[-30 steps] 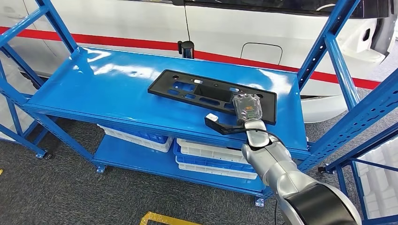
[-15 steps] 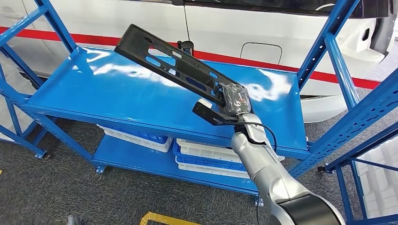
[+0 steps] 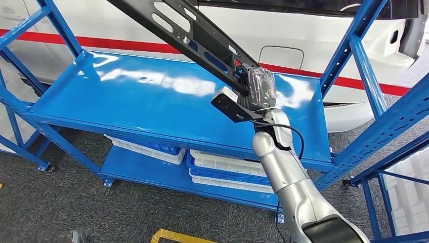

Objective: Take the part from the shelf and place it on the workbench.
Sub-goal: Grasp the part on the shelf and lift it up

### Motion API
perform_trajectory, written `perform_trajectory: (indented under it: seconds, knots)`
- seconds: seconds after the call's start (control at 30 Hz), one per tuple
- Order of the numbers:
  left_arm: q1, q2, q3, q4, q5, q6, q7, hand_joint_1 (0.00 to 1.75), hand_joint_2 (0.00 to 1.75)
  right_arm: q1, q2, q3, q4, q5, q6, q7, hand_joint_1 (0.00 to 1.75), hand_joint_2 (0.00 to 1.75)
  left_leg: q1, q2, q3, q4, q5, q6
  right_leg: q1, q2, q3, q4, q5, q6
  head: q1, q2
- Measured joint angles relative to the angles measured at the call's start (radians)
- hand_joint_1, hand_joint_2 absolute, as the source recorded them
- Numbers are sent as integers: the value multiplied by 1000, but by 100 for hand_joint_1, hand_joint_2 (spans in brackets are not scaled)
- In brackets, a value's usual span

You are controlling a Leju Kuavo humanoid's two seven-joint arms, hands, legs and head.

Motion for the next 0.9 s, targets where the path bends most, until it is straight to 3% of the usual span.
perform_trajectory:
  seconds: [0.23, 0.43, 0.67, 0.9]
  knots:
    - [0, -3, -2, 0, 5, 62, 0, 0, 0, 8, -10, 36, -55, -17, 3, 0, 157, 175, 0, 0, 0, 0, 0, 0, 0, 0, 0, 0, 0, 0, 0, 0]
    - [4, -9, -13, -1, 19, 12, 0, 0, 0, 38, -23, 59, -97, -96, 23, -6, 157, 175, 0, 0, 0, 0, 0, 0, 0, 0, 0, 0, 0, 0, 0, 0]
    - [3, -22, -52, -1, 10, 23, 5, 0, 0, 109, -41, 64, -215, -468, 158, -71, 157, 175, -1, 0, -1, 2, -2, 2, -3, 0, 0, -1, 0, 0, 0, 0]
    - [3, -27, -82, -1, 7, 38, 11, 0, 0, 125, -64, 64, -321, -577, 201, -63, 157, 175, -5, 0, -4, 10, -8, 14, -8, 2, 1, -3, 2, 4, 0, 0]
